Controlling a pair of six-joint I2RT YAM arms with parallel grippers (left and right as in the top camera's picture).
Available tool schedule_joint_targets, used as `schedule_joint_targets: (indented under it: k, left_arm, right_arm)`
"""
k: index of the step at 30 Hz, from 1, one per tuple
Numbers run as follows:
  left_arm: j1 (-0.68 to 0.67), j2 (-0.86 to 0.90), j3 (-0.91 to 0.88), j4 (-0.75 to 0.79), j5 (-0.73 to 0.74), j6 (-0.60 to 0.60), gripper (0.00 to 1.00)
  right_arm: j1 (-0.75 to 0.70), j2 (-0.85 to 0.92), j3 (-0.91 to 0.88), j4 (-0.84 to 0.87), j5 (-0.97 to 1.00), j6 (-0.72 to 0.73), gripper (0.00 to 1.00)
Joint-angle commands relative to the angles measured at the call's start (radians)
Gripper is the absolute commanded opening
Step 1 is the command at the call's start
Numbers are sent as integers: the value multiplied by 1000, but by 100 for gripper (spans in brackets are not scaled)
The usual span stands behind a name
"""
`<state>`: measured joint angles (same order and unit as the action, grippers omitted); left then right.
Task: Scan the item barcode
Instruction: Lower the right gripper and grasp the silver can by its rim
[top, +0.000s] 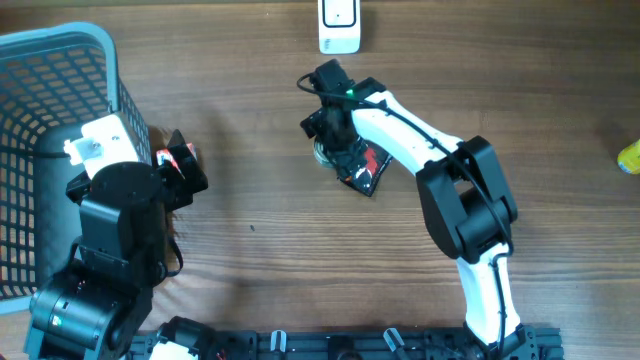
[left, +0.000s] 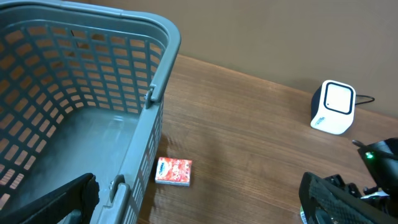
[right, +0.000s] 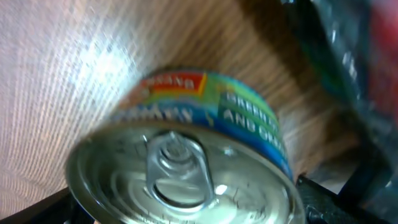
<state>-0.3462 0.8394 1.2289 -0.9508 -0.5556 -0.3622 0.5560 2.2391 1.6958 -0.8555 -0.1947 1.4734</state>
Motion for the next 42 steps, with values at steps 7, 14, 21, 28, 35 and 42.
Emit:
schedule_joint_targets:
  k: [7, 14, 21, 28, 35, 42]
  left_arm:
    - [-5, -2, 5, -1, -13, -17, 100]
    - [-5, -2, 5, -1, -13, -17, 100]
    - [-5, -2, 5, -2, -13, -17, 100]
    - [-5, -2, 5, -2, -13, -17, 100]
    - [-5, -2, 5, -2, -13, -17, 100]
    - [-5, -2, 5, -2, -13, -17, 100]
  right_arm:
    - [1, 30, -6, -2, 64, 82, 96]
    - [-1, 30, -6, 22, 87, 81, 93]
    - [-1, 30, -6, 56, 106, 82, 91]
    - [-1, 30, -6, 58, 125, 76, 82]
    - [-1, 30, -6, 32, 150, 28, 80]
    - [-1, 30, -6, 38, 211, -145, 80]
